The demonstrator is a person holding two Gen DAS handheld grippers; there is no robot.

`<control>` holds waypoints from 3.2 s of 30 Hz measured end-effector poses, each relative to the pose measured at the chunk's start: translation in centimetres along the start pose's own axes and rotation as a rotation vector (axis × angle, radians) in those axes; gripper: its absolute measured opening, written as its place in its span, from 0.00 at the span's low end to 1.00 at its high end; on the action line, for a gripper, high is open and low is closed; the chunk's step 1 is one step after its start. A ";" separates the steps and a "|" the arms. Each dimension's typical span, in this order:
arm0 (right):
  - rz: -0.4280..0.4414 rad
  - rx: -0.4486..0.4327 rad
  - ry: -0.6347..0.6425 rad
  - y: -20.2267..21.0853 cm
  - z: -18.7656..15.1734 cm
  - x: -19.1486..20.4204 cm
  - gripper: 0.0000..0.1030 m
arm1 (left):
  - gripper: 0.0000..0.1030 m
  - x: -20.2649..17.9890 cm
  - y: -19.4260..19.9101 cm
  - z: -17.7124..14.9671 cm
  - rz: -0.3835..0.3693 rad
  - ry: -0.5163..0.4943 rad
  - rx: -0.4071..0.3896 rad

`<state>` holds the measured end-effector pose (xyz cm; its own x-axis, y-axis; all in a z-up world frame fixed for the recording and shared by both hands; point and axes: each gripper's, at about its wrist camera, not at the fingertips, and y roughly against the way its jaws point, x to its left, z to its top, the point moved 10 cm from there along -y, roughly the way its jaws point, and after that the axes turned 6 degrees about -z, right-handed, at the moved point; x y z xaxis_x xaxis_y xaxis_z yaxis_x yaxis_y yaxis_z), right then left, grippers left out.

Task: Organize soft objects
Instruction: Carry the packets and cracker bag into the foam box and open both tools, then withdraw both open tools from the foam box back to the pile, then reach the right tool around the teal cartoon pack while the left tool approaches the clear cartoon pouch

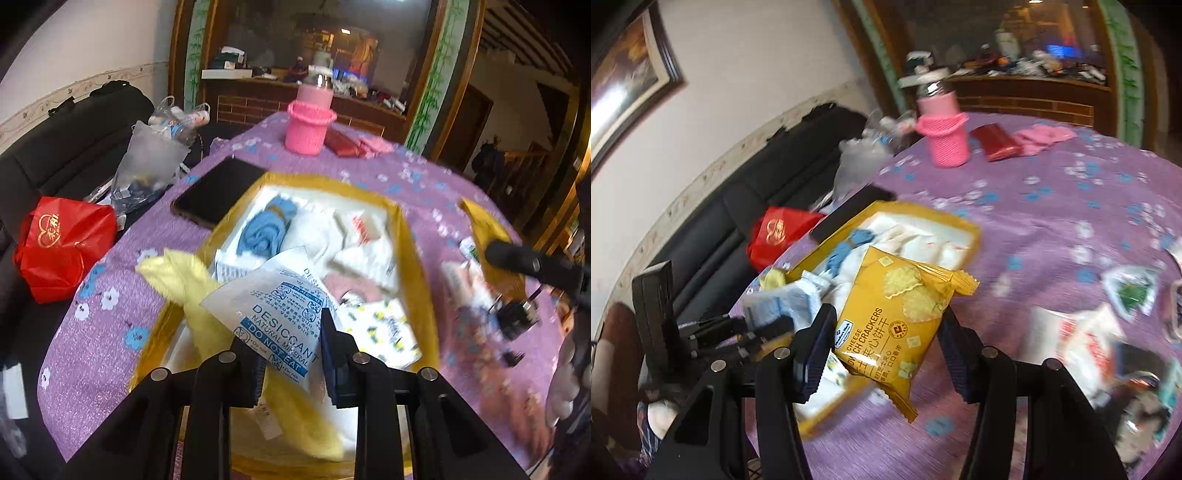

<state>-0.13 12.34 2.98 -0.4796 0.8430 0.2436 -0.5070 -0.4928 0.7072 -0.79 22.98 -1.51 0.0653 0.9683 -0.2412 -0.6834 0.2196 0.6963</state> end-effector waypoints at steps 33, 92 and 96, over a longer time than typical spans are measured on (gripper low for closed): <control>-0.101 -0.001 -0.028 -3.0 2.7 -0.3 0.75 | 0.58 0.1 4.7 -0.5 0.253 -0.063 -0.134; -0.294 -0.005 -0.484 9.4 -9.5 -29.8 0.79 | 0.74 -22.6 -7.3 -9.7 -0.082 -0.359 0.216; -0.293 -0.017 -0.502 9.3 -8.8 -30.5 0.79 | 0.74 -23.2 -6.6 -9.2 -0.202 -0.343 0.278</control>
<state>3.49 -19.85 -3.68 0.0782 0.9418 0.3269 -0.5805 -0.2236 0.7830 -4.48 -2.02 -6.79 0.4443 0.8764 -0.1859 -0.4155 0.3854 0.8239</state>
